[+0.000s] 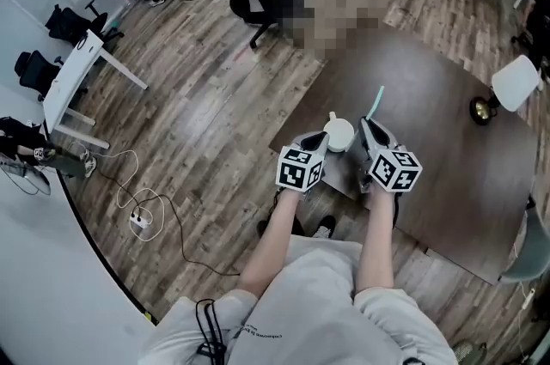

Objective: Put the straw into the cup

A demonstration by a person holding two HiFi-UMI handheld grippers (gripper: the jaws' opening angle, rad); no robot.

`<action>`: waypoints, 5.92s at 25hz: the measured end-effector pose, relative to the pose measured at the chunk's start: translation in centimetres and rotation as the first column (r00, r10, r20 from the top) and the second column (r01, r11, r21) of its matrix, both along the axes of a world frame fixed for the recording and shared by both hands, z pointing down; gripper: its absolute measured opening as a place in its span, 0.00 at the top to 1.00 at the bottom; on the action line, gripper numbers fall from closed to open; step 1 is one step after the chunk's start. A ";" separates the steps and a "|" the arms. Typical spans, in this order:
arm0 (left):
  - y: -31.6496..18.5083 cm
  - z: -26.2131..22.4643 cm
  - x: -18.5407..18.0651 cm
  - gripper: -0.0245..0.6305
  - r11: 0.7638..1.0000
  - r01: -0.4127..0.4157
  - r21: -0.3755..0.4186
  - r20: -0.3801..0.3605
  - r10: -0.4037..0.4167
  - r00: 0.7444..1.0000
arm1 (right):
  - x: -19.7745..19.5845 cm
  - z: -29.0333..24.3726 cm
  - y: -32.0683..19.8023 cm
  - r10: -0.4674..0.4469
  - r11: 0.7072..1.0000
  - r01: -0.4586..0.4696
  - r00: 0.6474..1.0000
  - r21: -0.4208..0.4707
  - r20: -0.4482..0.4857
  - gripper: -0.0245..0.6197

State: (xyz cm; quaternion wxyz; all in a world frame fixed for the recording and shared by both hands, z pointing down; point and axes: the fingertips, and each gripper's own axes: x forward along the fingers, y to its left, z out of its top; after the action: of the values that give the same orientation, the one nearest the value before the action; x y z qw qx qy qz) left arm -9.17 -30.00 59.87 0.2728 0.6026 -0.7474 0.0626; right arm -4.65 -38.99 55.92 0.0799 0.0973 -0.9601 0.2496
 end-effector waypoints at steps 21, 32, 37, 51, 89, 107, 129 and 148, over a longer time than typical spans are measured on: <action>-5.2 0.5 -3.8 0.96 0.986 -0.165 -0.037 -0.013 0.164 0.986 | -4.5 3.2 -3.3 0.115 0.992 -0.109 0.989 0.064 -0.095 0.89; -8.5 0.2 -7.4 0.96 0.935 -0.355 -0.020 -0.053 0.353 0.934 | -5.9 5.8 -4.6 0.292 0.956 -0.283 0.937 0.073 -0.191 0.89; -9.1 0.4 -7.4 0.96 0.896 -0.445 -0.010 -0.078 0.443 0.893 | -5.3 6.7 -4.4 0.384 0.923 -0.375 0.895 0.083 -0.230 0.89; -8.2 2.2 -8.3 0.96 0.781 -0.624 -0.031 -0.063 0.622 0.781 | -4.2 11.2 -2.3 0.540 0.834 -0.546 0.778 0.079 -0.321 0.89; -8.3 3.7 -7.1 0.96 0.639 -0.767 -0.063 0.000 0.768 0.640 | -4.1 14.5 -0.5 0.569 0.793 -0.605 0.696 0.069 -0.438 0.89; -7.1 2.9 -7.0 0.96 0.705 -0.705 -0.082 0.005 0.707 0.707 | -5.2 13.8 0.2 0.473 0.865 -0.494 0.750 0.085 -0.462 0.88; -5.3 2.9 -1.5 0.96 0.917 -0.394 -0.067 -0.053 0.391 0.919 | -0.1 10.8 1.0 0.202 0.979 -0.186 0.884 0.081 -0.421 0.90; -0.3 3.4 4.6 0.96 0.989 -0.141 -0.040 -0.037 0.140 0.989 | 4.1 10.0 4.5 -0.037 0.996 0.063 0.940 0.066 -0.339 0.92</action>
State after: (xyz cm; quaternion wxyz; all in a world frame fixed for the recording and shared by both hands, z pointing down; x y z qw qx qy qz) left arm -4.62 -30.26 63.27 0.2931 0.6487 -0.6969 0.0874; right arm -0.55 -34.49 65.95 0.2455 0.1169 -0.9433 0.1903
